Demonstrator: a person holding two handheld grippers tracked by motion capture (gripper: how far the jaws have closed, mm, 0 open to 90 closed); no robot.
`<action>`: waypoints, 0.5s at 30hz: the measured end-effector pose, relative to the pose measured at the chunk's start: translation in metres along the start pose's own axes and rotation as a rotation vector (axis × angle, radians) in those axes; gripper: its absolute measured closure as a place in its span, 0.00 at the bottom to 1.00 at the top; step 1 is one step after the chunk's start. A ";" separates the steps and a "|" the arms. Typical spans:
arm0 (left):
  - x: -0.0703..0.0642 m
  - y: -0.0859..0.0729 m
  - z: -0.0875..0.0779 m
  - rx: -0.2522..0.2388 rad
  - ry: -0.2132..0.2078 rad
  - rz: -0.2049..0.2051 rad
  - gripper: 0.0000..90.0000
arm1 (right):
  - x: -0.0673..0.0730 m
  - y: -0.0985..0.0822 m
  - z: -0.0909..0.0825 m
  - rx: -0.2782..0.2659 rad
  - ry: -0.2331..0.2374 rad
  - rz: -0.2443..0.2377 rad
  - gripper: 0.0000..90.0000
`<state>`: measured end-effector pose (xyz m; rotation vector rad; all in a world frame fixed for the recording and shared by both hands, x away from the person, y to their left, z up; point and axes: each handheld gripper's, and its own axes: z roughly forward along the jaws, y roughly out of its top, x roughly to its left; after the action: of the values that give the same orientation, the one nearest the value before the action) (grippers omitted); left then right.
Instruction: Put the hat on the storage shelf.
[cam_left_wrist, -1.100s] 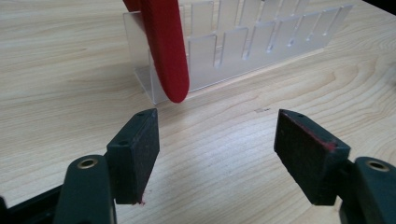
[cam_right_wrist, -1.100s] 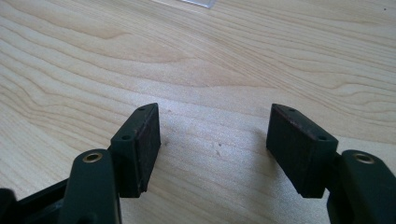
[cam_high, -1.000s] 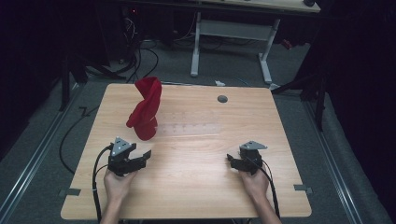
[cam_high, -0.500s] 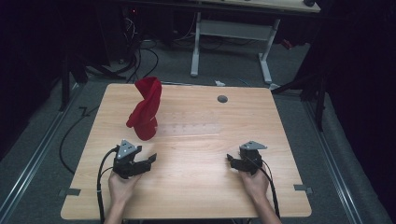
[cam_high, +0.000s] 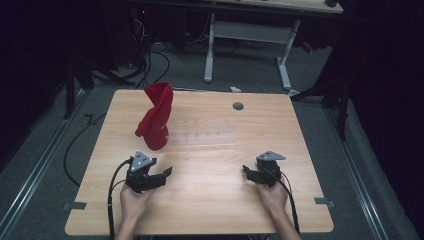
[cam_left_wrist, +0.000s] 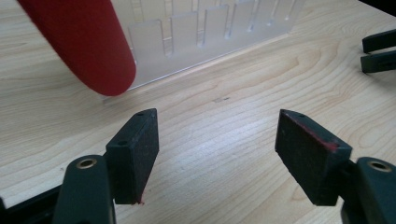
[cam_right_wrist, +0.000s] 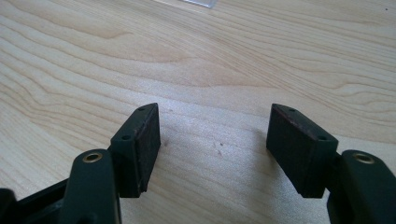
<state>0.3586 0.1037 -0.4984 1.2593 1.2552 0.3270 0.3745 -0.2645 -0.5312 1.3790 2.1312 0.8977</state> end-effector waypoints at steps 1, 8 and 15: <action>-0.001 -0.001 0.000 0.002 -0.002 -0.002 0.34 | 0.000 0.000 0.000 0.001 0.000 0.001 0.39; -0.006 -0.007 0.005 0.021 -0.015 0.010 0.34 | 0.000 0.000 0.000 0.000 0.000 0.001 0.39; -0.010 -0.013 0.009 0.042 -0.020 0.023 0.36 | 0.000 0.000 0.000 0.000 0.000 0.000 0.39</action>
<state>0.3575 0.0865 -0.5056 1.3104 1.2367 0.3056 0.3745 -0.2645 -0.5312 1.3785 2.1316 0.8975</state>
